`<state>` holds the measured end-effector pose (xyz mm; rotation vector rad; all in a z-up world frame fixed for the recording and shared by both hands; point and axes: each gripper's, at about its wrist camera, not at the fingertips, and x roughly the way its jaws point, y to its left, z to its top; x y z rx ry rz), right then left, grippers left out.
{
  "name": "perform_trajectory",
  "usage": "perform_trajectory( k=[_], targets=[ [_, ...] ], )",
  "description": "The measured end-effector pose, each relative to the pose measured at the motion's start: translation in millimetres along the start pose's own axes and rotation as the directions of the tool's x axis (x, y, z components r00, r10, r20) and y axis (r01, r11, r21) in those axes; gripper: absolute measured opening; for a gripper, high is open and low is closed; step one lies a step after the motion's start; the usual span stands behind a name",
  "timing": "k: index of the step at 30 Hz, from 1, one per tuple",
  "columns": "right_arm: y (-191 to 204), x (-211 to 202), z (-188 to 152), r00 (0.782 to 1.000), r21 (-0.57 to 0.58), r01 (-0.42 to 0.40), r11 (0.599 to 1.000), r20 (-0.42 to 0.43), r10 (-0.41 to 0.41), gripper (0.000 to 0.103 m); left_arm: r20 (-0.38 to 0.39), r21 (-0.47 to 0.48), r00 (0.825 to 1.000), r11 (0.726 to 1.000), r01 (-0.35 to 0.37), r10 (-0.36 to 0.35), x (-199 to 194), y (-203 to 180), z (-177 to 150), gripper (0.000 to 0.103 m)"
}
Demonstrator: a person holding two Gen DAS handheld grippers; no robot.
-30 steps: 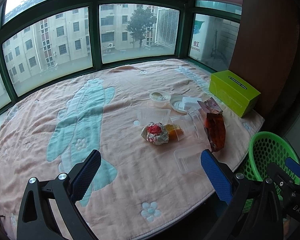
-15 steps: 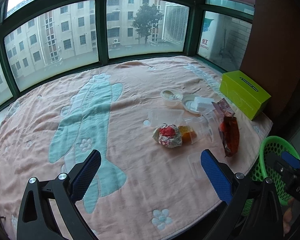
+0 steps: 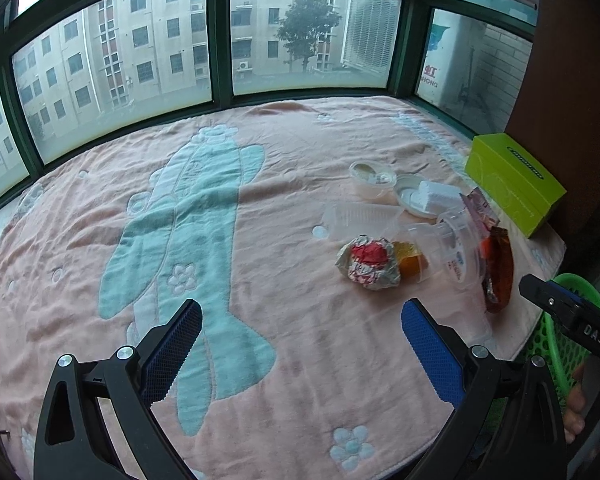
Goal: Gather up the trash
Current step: 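Grasp the red snack bag with the right gripper and lift it, then carry the red snack bag over the green wastebasket and open the right gripper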
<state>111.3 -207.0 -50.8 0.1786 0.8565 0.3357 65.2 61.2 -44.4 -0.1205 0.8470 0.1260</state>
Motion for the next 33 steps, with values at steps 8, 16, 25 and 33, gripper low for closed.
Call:
perform_trajectory(
  k=[8,16,25,33],
  targets=[
    [-6,30,4,0.998,-0.018,-0.019,1.000,-0.062,0.018,0.083,-0.032,-0.005,0.999,1.000,-0.002,0.002,18,3,-1,0.097],
    [-8,47,2,0.995,-0.035,-0.031,0.999,-0.092,0.028,0.073,-0.049,0.021,0.999,1.000,0.019,-0.018,27,-3,-1,0.097],
    [-6,49,3,0.996,-0.051,-0.037,0.998,-0.088,0.032,0.051,-0.073,0.111,0.991,0.987,0.118,-0.110,34,-17,-2,0.097],
    [-14,30,4,0.997,-0.002,-0.056,0.998,-0.047,0.056,0.047,-0.102,0.286,0.961,0.918,0.276,-0.257,31,-52,-11,0.097]
  ],
)
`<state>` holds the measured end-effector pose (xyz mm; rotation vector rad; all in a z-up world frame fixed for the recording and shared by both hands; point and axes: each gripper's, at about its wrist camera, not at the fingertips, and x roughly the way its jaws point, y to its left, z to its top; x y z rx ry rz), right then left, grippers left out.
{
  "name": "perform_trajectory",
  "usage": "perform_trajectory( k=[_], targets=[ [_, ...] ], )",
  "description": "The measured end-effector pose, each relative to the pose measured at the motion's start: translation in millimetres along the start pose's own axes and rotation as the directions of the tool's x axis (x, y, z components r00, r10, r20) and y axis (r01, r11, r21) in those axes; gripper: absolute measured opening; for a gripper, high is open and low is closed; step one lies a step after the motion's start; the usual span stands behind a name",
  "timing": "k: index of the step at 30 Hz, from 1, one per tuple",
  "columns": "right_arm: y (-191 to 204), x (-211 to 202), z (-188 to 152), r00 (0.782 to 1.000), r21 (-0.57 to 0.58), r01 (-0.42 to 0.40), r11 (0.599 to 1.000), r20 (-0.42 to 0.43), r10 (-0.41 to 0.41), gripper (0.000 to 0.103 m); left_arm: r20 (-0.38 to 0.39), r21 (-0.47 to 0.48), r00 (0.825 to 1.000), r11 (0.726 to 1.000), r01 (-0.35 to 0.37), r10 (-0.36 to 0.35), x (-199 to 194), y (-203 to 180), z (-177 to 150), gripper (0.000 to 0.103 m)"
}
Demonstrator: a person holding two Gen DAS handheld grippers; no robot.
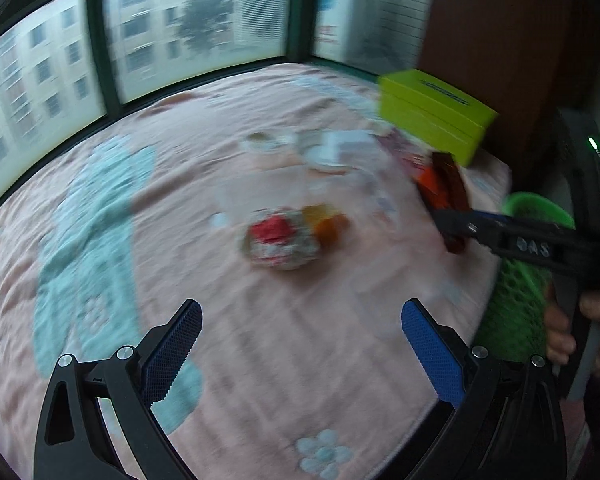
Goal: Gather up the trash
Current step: 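Carry the red snack bag over the green wastebasket and open the right gripper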
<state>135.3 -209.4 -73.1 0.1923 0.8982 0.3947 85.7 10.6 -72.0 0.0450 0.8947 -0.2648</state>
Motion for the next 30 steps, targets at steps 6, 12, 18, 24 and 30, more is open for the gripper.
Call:
perform_trajectory(
  k=[6,12,18,24,30],
  targets=[
    [-11,-21,-6,1.000,0.056,-0.021,0.998,0.020,0.020,0.047,-0.029,0.153,0.992,0.980,0.125,-0.122,15,-29,4,0.097],
    [-24,-52,-12,0.998,0.094,-0.003,0.996,0.058,-0.002,0.047,-0.068,0.232,0.976,0.948,0.217,-0.207,33,-39,13,0.097],
    [-41,-79,-22,0.995,0.144,0.037,0.989,0.083,-0.050,0.047,-0.122,0.317,0.969,0.917,0.242,-0.213,54,-54,15,0.096],
    [-57,-101,-32,0.988,0.193,0.088,0.977,0.109,-0.110,0.047,-0.135,0.362,0.966,0.897,0.254,-0.219,65,-59,19,0.095],
    [-74,-119,-49,0.978,0.228,0.159,0.960,0.099,-0.185,0.047,-0.142,0.394,0.959,0.874,0.284,-0.247,71,-63,28,0.095]
  ],
)
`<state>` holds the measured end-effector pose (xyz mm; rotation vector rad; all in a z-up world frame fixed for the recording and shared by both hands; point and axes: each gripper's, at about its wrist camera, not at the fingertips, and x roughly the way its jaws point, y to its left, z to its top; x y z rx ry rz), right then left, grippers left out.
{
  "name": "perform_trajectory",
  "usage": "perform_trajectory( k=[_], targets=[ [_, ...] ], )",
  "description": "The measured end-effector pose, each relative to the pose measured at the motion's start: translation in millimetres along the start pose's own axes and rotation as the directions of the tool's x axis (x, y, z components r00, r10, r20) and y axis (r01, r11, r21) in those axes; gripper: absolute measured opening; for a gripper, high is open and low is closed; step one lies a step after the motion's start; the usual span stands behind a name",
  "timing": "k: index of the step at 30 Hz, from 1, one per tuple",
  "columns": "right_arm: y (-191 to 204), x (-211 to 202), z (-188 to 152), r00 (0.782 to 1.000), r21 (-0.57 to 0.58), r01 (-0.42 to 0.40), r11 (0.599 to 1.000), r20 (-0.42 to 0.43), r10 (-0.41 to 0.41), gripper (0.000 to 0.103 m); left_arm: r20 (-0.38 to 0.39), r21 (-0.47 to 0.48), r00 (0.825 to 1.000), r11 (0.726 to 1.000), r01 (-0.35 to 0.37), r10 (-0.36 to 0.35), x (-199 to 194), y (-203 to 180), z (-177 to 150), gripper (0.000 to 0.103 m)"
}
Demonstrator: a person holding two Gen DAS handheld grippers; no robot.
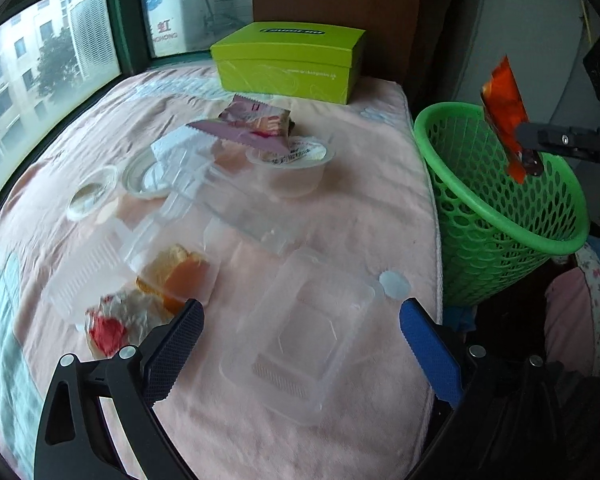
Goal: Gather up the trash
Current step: 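Carry the red snack bag over the green wastebasket and open the right gripper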
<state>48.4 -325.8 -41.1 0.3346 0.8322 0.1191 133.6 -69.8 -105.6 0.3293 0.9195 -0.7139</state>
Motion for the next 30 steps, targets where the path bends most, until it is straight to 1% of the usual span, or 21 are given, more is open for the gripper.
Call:
perform_trajectory(
  k=[2,5,9,10,11,12,13,14,16,17,19,20,22,25,29,30],
  targets=[
    [-8,-3,-4,1.000,0.016,0.018,1.000,-0.010,-0.018,0.048,-0.011,0.016,1.000,0.999,0.028,-0.027,4,1,3,0.095],
    [-18,-7,-10,0.999,0.033,0.046,0.998,-0.019,-0.045,0.048,-0.038,0.038,0.999,0.999,0.031,-0.030,9,3,4,0.095],
    [-28,-11,-17,0.997,0.060,0.076,0.995,-0.029,-0.074,0.048,-0.063,0.033,0.997,0.998,0.054,-0.051,15,10,2,0.095],
    [-33,-12,-19,0.996,0.074,0.082,0.994,-0.031,-0.080,0.048,-0.068,0.033,0.997,0.998,0.051,-0.048,16,11,1,0.093],
    [-34,-13,-20,0.996,0.082,0.085,0.993,-0.032,-0.083,0.049,-0.070,0.034,0.996,0.998,0.053,-0.050,17,12,1,0.089],
    [-37,-14,-21,0.996,0.093,0.087,0.992,-0.034,-0.084,0.049,-0.074,0.035,0.995,0.997,0.066,-0.064,18,13,1,0.077],
    [-38,-15,-22,0.996,0.101,0.087,0.991,-0.036,-0.084,0.049,-0.082,0.033,0.994,0.997,0.075,-0.072,19,13,1,0.074],
    [-39,-16,-22,0.996,0.105,0.088,0.991,-0.037,-0.085,0.049,-0.084,0.031,0.994,0.997,0.076,-0.073,20,13,0,0.073],
    [-40,-16,-23,0.995,0.107,0.092,0.990,-0.039,-0.088,0.050,-0.080,0.031,0.994,0.996,0.079,-0.077,20,12,-1,0.067],
    [-40,-16,-22,0.995,0.108,0.092,0.990,-0.038,-0.088,0.050,-0.077,0.030,0.994,0.996,0.080,-0.077,19,11,-2,0.067],
    [-41,-17,-22,0.995,0.109,0.092,0.990,-0.037,-0.088,0.050,-0.073,0.028,0.994,0.997,0.078,-0.076,19,9,-3,0.063],
    [-40,-17,-22,0.995,0.109,0.091,0.990,-0.036,-0.088,0.051,-0.072,0.026,0.995,0.997,0.076,-0.074,18,7,-3,0.062],
    [-41,-18,-23,0.996,0.111,0.092,0.990,-0.032,-0.089,0.052,-0.071,0.021,0.995,0.997,0.077,-0.075,16,6,-4,0.057],
    [-43,-20,-23,0.996,0.130,0.087,0.988,-0.030,-0.084,0.055,-0.072,0.001,0.994,0.997,0.078,-0.078,13,4,-5,0.056],
    [-46,-27,-24,0.997,0.146,0.083,0.986,-0.017,-0.081,0.065,-0.059,-0.012,0.994,0.996,0.090,-0.091,5,-1,-6,0.056],
    [-47,-29,-25,0.996,0.146,0.086,0.986,-0.012,-0.086,0.065,-0.053,-0.014,0.994,0.996,0.093,-0.094,2,-4,-6,0.056]
  ],
)
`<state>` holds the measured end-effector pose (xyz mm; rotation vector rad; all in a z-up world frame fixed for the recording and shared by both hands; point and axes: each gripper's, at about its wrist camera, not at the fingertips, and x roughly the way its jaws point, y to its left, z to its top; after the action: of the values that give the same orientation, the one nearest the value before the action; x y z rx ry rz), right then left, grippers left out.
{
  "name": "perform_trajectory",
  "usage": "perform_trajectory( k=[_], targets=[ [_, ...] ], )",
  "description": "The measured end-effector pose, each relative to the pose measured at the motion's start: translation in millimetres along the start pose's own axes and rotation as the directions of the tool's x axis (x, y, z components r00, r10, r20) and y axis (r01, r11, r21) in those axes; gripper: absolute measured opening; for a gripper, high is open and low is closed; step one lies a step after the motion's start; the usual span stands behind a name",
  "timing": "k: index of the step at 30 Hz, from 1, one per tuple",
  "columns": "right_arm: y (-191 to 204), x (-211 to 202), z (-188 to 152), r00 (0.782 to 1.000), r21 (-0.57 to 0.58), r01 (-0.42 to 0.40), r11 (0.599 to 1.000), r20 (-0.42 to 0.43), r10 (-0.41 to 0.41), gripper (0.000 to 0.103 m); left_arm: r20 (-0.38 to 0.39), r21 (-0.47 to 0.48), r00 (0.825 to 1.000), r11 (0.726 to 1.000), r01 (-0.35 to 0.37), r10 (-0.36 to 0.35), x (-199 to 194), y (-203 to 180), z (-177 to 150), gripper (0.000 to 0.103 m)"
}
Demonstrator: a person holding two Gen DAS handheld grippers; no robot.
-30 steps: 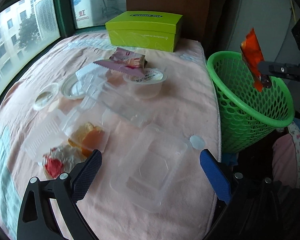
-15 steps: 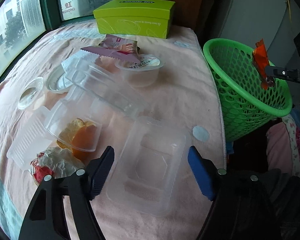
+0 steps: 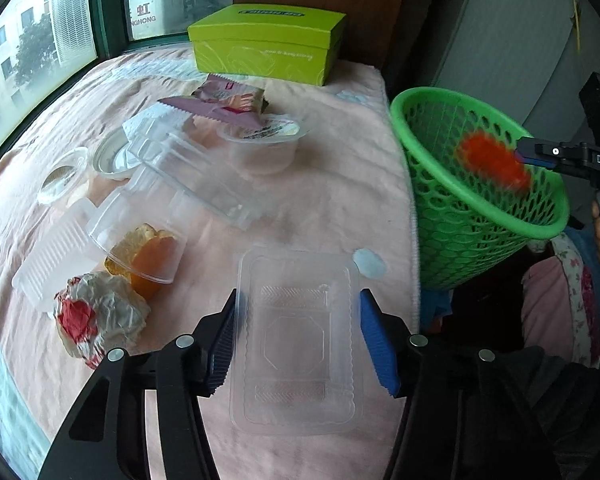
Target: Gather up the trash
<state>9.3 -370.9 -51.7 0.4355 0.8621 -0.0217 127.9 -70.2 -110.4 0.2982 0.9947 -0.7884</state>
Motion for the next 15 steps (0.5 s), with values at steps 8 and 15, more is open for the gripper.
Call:
perform_trajectory(
  k=[8,15],
  targets=[
    [-7,-21,1,0.998,0.006,0.012,1.000,0.054,-0.012,0.068,0.062,-0.013,0.997,0.999,0.042,-0.041,-21,-24,17,0.056],
    [-15,-46,4,0.993,0.007,0.025,1.000,0.119,-0.026,0.069,0.107,0.015,0.989,0.995,0.101,-0.102,-25,-65,54,0.056]
  ],
)
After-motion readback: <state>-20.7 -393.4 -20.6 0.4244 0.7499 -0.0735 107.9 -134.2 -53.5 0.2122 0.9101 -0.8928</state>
